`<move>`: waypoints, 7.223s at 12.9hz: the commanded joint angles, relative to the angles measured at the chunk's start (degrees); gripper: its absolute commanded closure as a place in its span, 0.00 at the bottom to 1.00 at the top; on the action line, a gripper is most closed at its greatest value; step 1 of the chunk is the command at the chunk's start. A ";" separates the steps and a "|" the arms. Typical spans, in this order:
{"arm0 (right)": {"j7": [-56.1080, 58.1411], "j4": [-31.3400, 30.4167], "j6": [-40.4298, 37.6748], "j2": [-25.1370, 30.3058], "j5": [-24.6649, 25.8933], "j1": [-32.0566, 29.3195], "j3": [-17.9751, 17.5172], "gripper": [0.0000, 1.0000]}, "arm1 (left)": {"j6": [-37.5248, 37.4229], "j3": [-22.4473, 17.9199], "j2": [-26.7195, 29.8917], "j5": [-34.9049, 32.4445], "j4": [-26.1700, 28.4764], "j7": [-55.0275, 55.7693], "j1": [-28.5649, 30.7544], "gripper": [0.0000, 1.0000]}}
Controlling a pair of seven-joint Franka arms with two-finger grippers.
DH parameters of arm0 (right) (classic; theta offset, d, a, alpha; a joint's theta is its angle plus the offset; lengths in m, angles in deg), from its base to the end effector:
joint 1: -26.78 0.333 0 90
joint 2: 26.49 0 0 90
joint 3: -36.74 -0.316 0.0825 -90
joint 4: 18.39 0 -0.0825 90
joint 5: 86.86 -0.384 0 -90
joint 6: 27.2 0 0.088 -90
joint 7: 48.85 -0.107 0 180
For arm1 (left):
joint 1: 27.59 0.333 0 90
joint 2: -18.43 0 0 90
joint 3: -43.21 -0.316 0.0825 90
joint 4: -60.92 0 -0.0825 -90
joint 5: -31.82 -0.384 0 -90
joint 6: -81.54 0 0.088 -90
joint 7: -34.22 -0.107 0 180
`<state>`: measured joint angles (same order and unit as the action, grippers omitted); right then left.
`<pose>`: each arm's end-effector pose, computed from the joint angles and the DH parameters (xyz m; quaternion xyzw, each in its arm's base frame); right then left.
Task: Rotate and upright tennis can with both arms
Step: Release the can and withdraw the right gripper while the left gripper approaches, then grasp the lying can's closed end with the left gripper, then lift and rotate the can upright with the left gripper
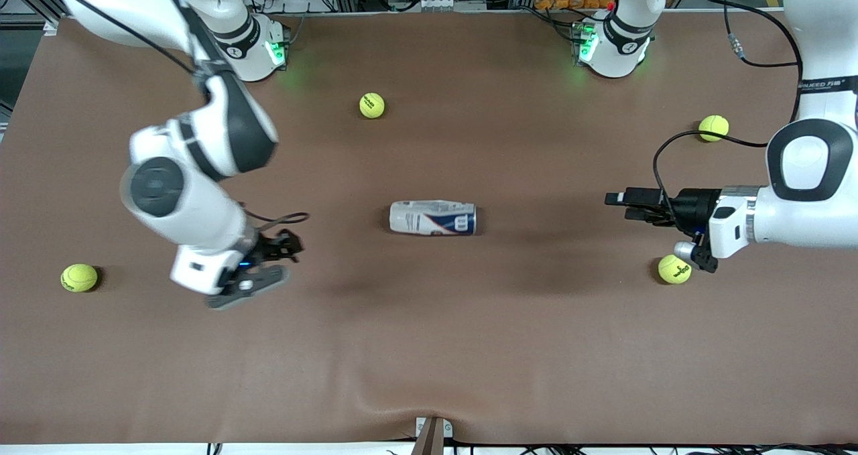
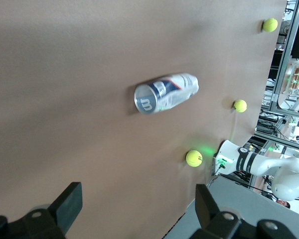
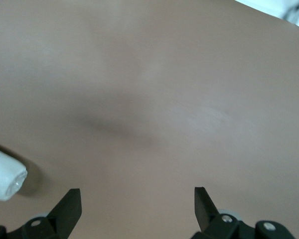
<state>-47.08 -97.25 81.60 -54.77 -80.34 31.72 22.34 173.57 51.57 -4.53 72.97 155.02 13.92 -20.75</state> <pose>0.6766 0.1934 0.4415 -0.9826 -0.1845 -0.0212 0.0078 0.6236 -0.0749 0.3854 0.9040 -0.0856 -0.1388 0.3952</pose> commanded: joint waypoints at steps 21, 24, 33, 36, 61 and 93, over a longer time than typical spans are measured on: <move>0.34 -2.88 -26.62 24.05 -9.86 -4.94 18.88 0.00 | 20.03 1.05 -12.10 32.90 12.41 -19.41 -13.59 0.00; -0.09 -2.88 -28.64 25.55 -9.42 -5.03 19.06 0.00 | 23.01 1.05 -13.68 36.96 13.04 -22.41 -15.53 0.00; -8.62 -1.56 -32.16 28.10 -7.22 -4.94 19.41 0.00 | 27.24 1.05 -17.28 42.24 12.25 -26.99 -19.05 0.00; -9.41 -0.85 -32.24 28.10 -7.48 -5.03 19.59 0.00 | 28.02 0.96 -17.98 46.45 11.55 -27.07 -21.85 0.04; -9.41 -0.41 -31.72 27.40 -6.69 -4.94 19.24 0.00 | 27.85 1.05 -9.56 -11.07 -12.09 40.12 -32.57 1.00; -9.41 -0.33 -31.81 27.40 -6.69 -4.85 19.24 0.00 | 13.35 -3.78 -14.65 -45.90 -20.45 75.58 -51.75 0.95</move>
<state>-55.42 -98.14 50.07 -27.51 -87.61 27.37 42.20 186.61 48.08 -18.05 28.30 136.20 88.94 -71.86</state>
